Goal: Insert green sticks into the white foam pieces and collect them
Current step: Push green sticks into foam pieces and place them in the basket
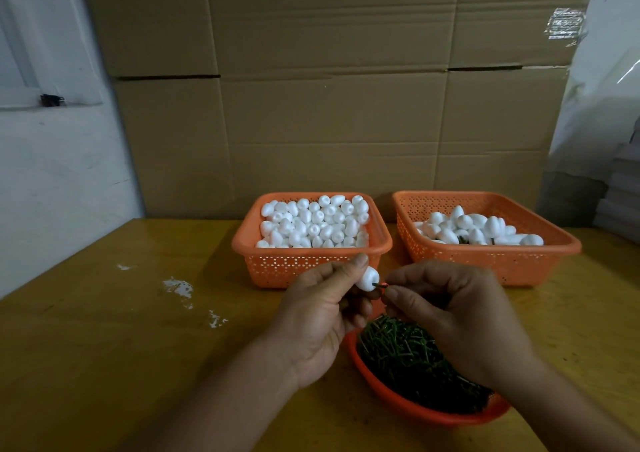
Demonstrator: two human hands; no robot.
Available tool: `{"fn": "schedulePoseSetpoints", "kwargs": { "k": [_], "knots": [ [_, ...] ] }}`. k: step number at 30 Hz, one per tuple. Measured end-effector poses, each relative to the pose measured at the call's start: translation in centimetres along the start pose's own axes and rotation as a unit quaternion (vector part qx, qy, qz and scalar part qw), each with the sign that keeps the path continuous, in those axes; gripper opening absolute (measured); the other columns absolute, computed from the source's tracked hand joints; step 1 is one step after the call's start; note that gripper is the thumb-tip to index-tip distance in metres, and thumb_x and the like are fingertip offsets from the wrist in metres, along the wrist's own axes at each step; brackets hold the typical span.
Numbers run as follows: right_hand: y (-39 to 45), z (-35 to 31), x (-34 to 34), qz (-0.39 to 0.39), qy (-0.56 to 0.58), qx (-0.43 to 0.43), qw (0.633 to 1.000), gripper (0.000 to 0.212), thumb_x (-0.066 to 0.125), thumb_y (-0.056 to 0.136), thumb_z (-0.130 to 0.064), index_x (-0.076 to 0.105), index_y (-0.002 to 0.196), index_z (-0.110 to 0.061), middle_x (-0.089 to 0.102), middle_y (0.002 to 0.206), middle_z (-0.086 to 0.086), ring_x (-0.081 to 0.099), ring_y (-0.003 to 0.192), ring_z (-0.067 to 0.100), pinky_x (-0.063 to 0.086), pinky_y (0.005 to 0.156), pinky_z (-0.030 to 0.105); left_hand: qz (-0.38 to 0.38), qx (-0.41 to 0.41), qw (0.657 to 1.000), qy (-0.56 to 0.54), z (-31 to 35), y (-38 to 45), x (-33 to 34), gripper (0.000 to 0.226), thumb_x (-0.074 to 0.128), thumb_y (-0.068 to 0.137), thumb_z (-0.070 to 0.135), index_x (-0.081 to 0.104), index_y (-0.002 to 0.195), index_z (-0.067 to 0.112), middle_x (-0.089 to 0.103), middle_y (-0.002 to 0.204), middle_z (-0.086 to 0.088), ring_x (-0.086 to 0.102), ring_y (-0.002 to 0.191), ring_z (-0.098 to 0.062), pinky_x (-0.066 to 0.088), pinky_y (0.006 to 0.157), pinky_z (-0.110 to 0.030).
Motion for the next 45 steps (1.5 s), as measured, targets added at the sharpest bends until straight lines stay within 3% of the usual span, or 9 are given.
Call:
{"fn": "schedulePoseSetpoints", "kwargs": {
  "k": [5,8,15,19,29,33,36,41,45],
  "knots": [
    [-0.2,-0.1,0.1,0.014,-0.072,-0.011,0.997,0.02,0.065,0.078,-0.048,0.075,0.085,-0.032,0.074,0.072,-0.015,0.071,0.063,0.003,0.061,0.058,0.031,0.011,0.045,0.998,0.03,0.1,0.1,0.0,0.023,0.075,0.077,0.032,0.068,0.085,0.011,0.067,0.073,-0.006,0.057,0.056,-0.012,0.044,0.048,-0.022],
    [-0.2,-0.4,0.3,0.018,-0.093,-0.03,0.995,0.023,0.062,0.079,-0.052,0.073,0.083,-0.032,0.071,0.068,-0.015,0.068,0.058,0.007,0.057,0.051,0.027,0.009,0.068,0.997,0.045,0.3,0.0,0.0,0.021,0.076,0.076,0.033,0.07,0.081,0.013,0.066,0.074,-0.006,0.057,0.056,-0.013,0.044,0.048,-0.022],
    [-0.4,-0.7,0.5,0.031,-0.121,-0.055,0.991,0.007,0.071,0.087,-0.031,0.069,0.081,-0.033,0.069,0.068,-0.015,0.065,0.055,0.007,0.047,0.045,0.016,0.011,0.11,0.991,0.077,0.8,-0.2,0.1,0.026,0.076,0.075,0.035,0.07,0.084,0.011,0.066,0.073,-0.008,0.056,0.057,-0.014,0.044,0.049,-0.023],
    [-0.5,-0.5,0.5,0.043,-0.124,-0.047,0.99,0.008,0.069,0.088,-0.032,0.068,0.081,-0.032,0.068,0.066,-0.012,0.064,0.054,0.01,0.046,0.043,0.021,0.001,0.119,0.989,0.09,0.8,-0.3,0.2,0.026,0.077,0.074,0.037,0.07,0.083,0.013,0.066,0.075,-0.009,0.057,0.058,-0.015,0.045,0.05,-0.024],
    [-0.4,-0.2,0.8,0.032,-0.094,-0.029,0.995,0.012,0.074,0.088,-0.024,0.072,0.083,-0.034,0.072,0.073,-0.017,0.069,0.064,0.007,0.054,0.052,0.022,0.019,0.144,0.983,0.111,0.9,-0.2,0.1,0.035,0.078,0.07,0.046,0.074,0.08,0.012,0.062,0.07,-0.012,0.055,0.057,-0.014,0.044,0.05,-0.023],
    [-0.4,-0.3,0.7,0.046,-0.084,-0.034,0.995,0.008,0.071,0.088,-0.031,0.072,0.081,-0.035,0.071,0.073,-0.018,0.068,0.065,0.007,0.052,0.052,0.02,0.017,0.179,0.973,0.146,1.2,-0.4,0.2,0.037,0.077,0.077,0.049,0.075,0.082,0.012,0.064,0.069,-0.007,0.057,0.061,-0.014,0.046,0.053,-0.022],
    [-0.4,-0.2,0.4,0.064,-0.061,-0.034,0.996,0.008,0.069,0.086,-0.037,0.072,0.08,-0.034,0.072,0.072,-0.014,0.068,0.063,0.009,0.053,0.054,0.026,0.005,0.198,0.966,0.167,1.4,-0.7,0.4,0.032,0.07,0.085,0.047,0.077,0.086,0.016,0.065,0.071,-0.006,0.058,0.065,-0.014,0.047,0.058,-0.024],
    [-0.3,-0.6,0.2,0.07,-0.037,-0.049,0.996,0.017,0.063,0.084,-0.047,0.073,0.081,-0.033,0.072,0.074,-0.016,0.068,0.065,0.007,0.048,0.053,0.014,-0.009,0.215,0.957,0.195,1.6,-1.0,1.1,0.025,0.065,0.09,0.042,0.077,0.085,0.02,0.063,0.067,0.002,0.057,0.063,-0.011,0.046,0.056,-0.023],
    [-0.3,-0.6,0.5,0.055,-0.029,-0.055,0.997,0.01,0.068,0.088,-0.032,0.074,0.08,-0.029,0.072,0.071,-0.014,0.063,0.057,0.0,0.042,0.051,0.008,-0.014,0.224,0.951,0.212,1.7,-1.2,1.2,0.025,0.063,0.092,0.042,0.074,0.079,0.024,0.058,0.062,0.0,0.055,0.059,-0.011,0.045,0.055,-0.021]
  ]
}}
Point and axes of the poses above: each hand's wrist, its own y-axis towards the middle knuckle, its own x-axis out of the palm, z = x × y, the point moved 6 cm from there along y, towards the middle knuckle
